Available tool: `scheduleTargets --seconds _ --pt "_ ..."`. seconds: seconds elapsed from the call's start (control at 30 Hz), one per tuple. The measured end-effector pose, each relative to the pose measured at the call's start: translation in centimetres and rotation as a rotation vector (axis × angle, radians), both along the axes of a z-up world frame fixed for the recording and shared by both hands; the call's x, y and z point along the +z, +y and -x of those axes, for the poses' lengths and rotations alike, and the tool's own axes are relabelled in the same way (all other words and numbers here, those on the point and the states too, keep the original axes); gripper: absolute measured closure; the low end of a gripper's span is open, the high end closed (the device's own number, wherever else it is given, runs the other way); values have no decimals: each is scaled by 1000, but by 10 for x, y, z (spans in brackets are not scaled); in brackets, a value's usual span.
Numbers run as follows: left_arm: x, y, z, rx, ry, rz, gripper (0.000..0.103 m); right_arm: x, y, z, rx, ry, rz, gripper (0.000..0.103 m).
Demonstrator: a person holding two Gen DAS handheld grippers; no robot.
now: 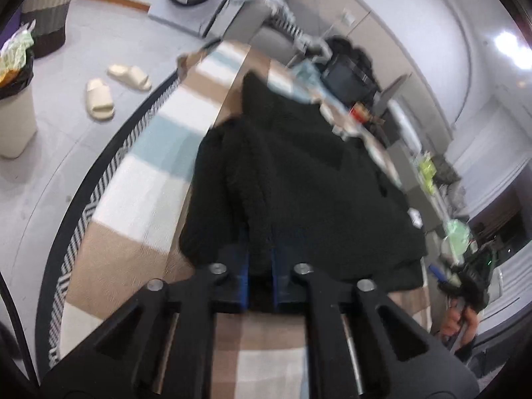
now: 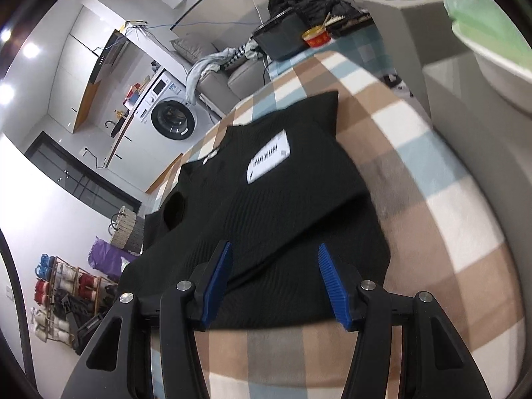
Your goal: Fold small clothes
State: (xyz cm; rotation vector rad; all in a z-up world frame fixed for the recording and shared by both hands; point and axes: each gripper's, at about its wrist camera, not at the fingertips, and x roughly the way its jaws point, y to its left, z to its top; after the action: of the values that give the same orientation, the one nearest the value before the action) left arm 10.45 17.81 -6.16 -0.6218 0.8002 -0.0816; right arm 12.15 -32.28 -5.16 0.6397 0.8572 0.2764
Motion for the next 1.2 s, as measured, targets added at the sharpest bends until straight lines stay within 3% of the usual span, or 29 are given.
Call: scheduleTargets --seconds 0.23,0.43,1.03,1.2 --pt "29 12 -8 47 -97 91 98 -21 7 -3 10 53 -80 45" --pt "48 16 -22 49 -148 103 98 -33 3 -24 -59 60 -139 43" --pt "49 28 -33 71 -148 110 98 -27 -10 -55 -191 -24 -269 45" --pt "49 27 -36 66 -150 109 98 -23 -15 -50 -208 -6 -216 45"
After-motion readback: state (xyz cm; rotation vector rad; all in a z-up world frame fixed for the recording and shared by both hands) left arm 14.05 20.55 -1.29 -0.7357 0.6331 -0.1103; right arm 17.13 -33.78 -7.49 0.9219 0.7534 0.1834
